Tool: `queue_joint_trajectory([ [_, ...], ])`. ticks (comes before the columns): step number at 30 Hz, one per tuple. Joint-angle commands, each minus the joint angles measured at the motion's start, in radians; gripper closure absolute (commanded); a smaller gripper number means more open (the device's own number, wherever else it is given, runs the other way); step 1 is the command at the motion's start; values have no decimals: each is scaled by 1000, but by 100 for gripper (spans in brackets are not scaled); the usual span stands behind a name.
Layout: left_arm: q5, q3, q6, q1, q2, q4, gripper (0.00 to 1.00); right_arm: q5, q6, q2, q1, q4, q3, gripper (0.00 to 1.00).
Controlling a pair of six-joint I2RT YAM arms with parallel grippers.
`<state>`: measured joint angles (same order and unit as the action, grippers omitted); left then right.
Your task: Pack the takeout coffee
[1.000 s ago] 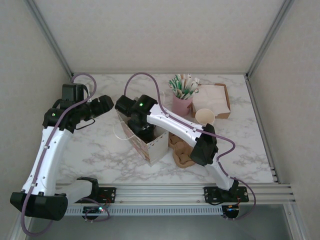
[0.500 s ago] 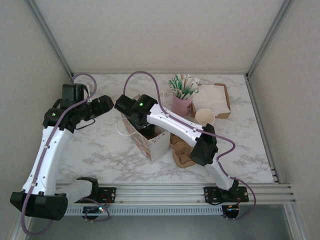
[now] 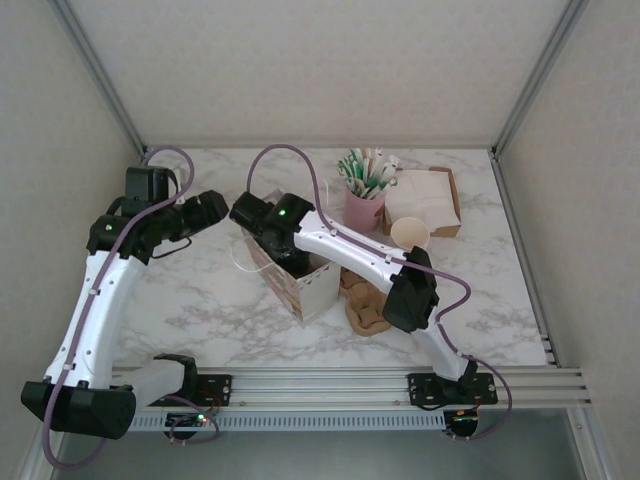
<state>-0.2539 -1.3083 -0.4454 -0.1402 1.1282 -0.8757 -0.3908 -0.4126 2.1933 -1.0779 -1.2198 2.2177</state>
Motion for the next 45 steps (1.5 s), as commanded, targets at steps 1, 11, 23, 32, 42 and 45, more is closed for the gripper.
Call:
queue_joint_trajectory([
  [1, -10, 0, -12, 8, 1, -9, 25, 38, -27, 60, 0, -88, -32, 43],
  [11, 4, 1, -16, 8, -1, -14, 25, -82, 6, 34, -22, -174, 90, 42],
  [23, 5, 6, -19, 7, -2, -15, 25, 26, -25, 60, -19, -86, -49, 43],
  [32, 5, 13, -27, 8, -1, -6, 25, -66, 7, -46, -20, 2, -50, 43],
  [42, -5, 24, -34, 8, 2, 7, 25, -91, 38, 3, -8, 88, -75, 43],
  [45, -5, 24, -34, 8, 4, 6, 25, -72, 27, 21, -5, 81, -94, 43],
])
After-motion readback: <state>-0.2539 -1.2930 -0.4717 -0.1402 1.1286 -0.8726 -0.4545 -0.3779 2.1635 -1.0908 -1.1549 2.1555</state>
